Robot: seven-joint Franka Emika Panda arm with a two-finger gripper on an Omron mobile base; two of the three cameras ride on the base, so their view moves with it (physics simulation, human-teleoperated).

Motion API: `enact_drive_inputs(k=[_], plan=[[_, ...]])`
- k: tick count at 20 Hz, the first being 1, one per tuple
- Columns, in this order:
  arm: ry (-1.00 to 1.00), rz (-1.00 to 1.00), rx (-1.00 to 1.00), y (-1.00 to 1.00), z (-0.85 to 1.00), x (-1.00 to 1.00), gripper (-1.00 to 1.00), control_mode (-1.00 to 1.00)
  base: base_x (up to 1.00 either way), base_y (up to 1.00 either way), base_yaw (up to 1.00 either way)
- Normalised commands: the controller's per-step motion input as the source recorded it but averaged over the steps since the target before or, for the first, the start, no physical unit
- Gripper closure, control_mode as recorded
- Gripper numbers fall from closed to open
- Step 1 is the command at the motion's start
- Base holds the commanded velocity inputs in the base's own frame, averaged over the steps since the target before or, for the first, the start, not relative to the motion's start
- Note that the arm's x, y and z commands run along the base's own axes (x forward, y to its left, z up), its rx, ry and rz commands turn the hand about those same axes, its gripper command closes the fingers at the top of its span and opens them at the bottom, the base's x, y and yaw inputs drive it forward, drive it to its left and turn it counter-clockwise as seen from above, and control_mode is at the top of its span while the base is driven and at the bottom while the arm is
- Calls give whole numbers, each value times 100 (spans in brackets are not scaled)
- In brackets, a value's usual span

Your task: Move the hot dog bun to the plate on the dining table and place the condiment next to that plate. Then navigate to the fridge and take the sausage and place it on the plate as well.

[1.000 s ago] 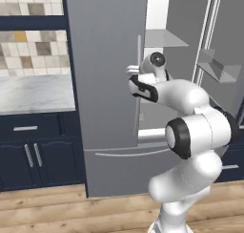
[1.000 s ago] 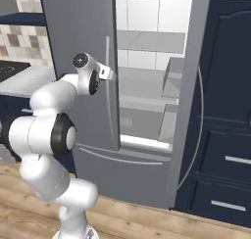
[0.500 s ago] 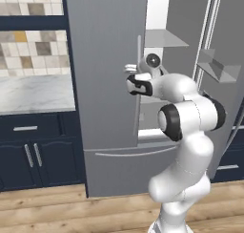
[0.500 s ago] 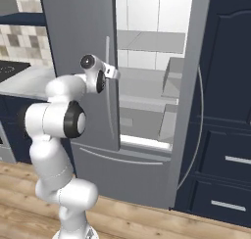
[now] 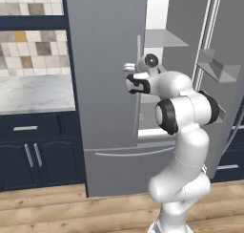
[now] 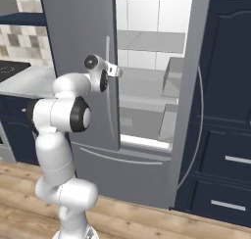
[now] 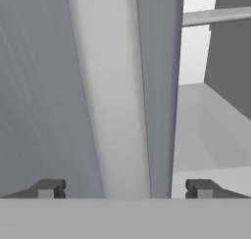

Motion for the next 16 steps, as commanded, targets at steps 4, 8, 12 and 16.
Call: enact_drive_inputs(k=[4,8,12,16], plan=[[-1,0,0,2,-9,51,100,-100,0,0,0],[-2,2,0,1,-1,7,100,-100,0,0,0],[-3,0,0,10,0,-54,100,-100,0,0,0],[-7,0,0,36,0,-79,100,-100,0,0,0]])
